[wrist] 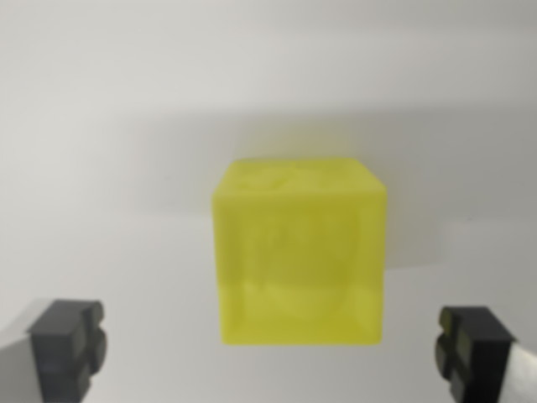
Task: Pick yellow cube
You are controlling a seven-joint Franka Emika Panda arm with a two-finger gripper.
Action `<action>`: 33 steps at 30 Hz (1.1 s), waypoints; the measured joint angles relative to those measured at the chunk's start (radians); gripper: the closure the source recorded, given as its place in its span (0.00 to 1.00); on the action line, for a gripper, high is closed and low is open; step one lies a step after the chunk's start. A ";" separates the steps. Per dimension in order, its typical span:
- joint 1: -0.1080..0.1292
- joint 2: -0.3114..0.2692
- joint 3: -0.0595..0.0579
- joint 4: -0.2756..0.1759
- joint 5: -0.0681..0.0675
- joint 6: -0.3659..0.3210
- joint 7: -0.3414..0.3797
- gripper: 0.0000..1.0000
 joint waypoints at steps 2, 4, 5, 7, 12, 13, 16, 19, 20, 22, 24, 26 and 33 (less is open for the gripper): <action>-0.002 0.011 0.000 0.002 -0.002 0.007 -0.002 0.00; -0.005 0.022 0.000 0.005 -0.003 0.015 -0.003 0.00; -0.006 0.028 0.000 0.007 -0.004 0.018 -0.004 0.00; -0.009 0.036 0.000 0.009 -0.006 0.024 -0.006 0.00; -0.011 0.055 0.000 0.014 -0.008 0.038 -0.006 0.00; -0.011 0.061 0.000 0.015 -0.008 0.042 -0.006 0.00; -0.011 0.078 0.000 0.020 -0.010 0.054 -0.005 0.00; -0.011 0.095 0.000 0.025 -0.011 0.067 -0.004 0.00; -0.012 0.101 0.000 0.026 -0.012 0.071 -0.004 0.00; -0.012 0.113 0.000 0.030 -0.013 0.078 -0.003 0.00; -0.012 0.124 0.000 0.034 -0.014 0.086 -0.003 0.00; -0.012 0.136 0.000 0.038 -0.015 0.094 -0.002 0.00; -0.013 0.156 0.000 0.045 -0.018 0.106 -0.001 0.00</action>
